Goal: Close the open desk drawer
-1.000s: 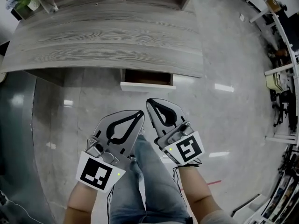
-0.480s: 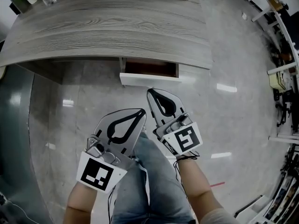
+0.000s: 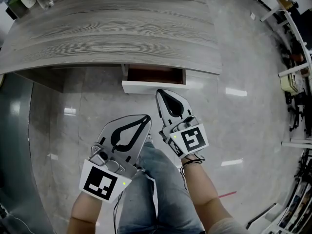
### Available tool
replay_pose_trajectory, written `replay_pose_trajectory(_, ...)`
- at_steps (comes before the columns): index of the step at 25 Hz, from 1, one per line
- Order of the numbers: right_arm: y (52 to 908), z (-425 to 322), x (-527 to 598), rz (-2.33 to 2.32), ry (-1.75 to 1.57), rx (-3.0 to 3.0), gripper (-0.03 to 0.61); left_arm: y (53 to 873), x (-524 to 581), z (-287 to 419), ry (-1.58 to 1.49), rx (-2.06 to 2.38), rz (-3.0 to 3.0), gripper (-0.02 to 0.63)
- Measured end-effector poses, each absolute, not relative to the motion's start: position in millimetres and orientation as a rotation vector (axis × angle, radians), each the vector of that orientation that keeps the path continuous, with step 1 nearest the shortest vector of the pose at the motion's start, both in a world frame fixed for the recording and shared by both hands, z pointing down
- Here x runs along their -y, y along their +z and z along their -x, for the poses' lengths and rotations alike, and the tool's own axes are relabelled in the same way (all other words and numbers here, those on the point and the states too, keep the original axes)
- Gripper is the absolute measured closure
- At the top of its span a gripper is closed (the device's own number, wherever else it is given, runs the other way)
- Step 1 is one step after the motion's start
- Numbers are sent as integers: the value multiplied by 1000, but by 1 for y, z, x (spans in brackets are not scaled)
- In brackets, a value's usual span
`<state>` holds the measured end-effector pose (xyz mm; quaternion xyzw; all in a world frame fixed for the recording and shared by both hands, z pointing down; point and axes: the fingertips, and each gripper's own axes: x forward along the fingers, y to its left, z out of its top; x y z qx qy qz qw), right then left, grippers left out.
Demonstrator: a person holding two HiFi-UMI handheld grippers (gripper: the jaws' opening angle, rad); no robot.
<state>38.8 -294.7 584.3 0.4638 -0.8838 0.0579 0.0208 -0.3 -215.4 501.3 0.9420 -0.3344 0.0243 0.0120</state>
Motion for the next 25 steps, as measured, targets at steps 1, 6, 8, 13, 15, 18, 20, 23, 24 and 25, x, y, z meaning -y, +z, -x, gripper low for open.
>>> replay_pose_trajectory(1, 586, -40, 297, -1445, 188, 2738, 571, 503, 217, 0, 68, 1039, -2929, 603)
replay_pose_trajectory(6, 589, -37, 300, -1422, 187, 2740, 571, 506, 222, -1, 70, 1028, -2932, 603)
replay_pose_trajectory(8, 589, -36, 300, -1414, 191, 2747, 571, 508, 224, -1, 79, 1024, -2938, 603)
replay_pose_trajectory(13, 590, -35, 305, -1423, 193, 2743, 571, 510, 230, 3, 60, 1037, -2922, 603)
replay_pose_trajectory(15, 591, -35, 309, -1431, 198, 2738, 571, 510, 232, 4, 58, 1043, -2921, 603)
replay_pose_trajectory(18, 592, -30, 315, -1411, 188, 2734, 571, 510, 235, 6, 62, 1049, -2922, 603)
replay_pose_trajectory(20, 592, -28, 319, -1407, 195, 2734, 571, 510, 237, 8, 66, 1053, -2921, 603)
replay_pose_trajectory(23, 591, -27, 327, -1422, 218, 2727, 571, 508, 241, 10, 64, 1067, -2916, 603)
replay_pose_trajectory(24, 591, -27, 329, -1425, 218, 2721, 571, 508, 243, 11, 64, 1072, -2915, 603)
replay_pose_trajectory(25, 591, -27, 332, -1427, 217, 2716, 571, 508, 244, 12, 63, 1076, -2912, 603)
